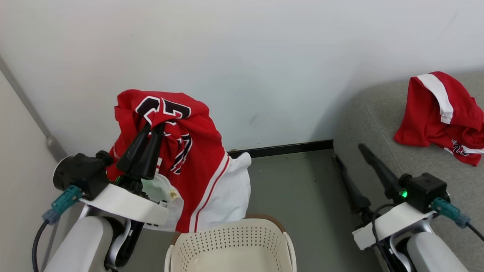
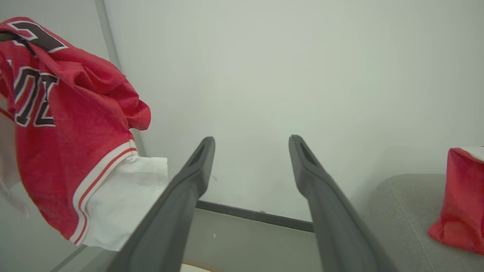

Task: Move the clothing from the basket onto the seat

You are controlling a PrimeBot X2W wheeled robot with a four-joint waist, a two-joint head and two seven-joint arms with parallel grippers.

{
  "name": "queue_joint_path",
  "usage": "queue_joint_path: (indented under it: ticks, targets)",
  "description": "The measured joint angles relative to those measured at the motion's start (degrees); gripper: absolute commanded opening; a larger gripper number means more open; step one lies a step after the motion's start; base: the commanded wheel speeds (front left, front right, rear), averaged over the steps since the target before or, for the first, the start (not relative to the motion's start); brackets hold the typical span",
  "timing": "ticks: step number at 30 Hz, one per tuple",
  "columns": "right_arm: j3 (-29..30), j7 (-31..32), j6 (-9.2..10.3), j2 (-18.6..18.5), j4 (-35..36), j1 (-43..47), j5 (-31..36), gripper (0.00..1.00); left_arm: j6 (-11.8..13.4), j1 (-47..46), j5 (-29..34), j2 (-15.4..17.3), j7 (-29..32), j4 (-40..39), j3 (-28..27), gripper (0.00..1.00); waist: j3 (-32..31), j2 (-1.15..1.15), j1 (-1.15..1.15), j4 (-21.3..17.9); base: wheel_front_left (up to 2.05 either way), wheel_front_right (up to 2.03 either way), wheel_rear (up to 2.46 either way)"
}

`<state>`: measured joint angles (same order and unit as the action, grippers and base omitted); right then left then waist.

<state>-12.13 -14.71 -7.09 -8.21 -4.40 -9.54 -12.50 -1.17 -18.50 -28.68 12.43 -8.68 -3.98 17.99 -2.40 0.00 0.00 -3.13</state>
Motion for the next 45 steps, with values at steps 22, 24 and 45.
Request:
queue_joint_path:
  ticks: [22, 24, 45]
  targets:
    - [-12.8, 0.0, 0.0, -3.9, 3.0, -2.3, -6.2, 1.0, -3.0, -7.1, 2.2, -3.9, 5.1, -4.2, 11.0, 0.0, 0.9, 0.0, 0.0, -2.2, 0.0, 0.0, 0.0]
    - [-13.3, 0.0, 0.0, -4.3, 3.1, -2.6, -6.7, 1.0, -3.1, -7.4, 2.2, -4.7, 5.2, -4.3, 12.1, 0.0, 1.1, 0.0, 0.0, -2.4, 0.0, 0.0, 0.0]
    - [-17.3, 0.0, 0.0, -7.0, 2.5, -5.2, -10.2, 1.0, -3.6, -9.7, 2.2, -7.1, 6.2, -4.6, 16.6, 0.0, 2.0, 0.0, 0.0, -3.2, 0.0, 0.0, 0.0]
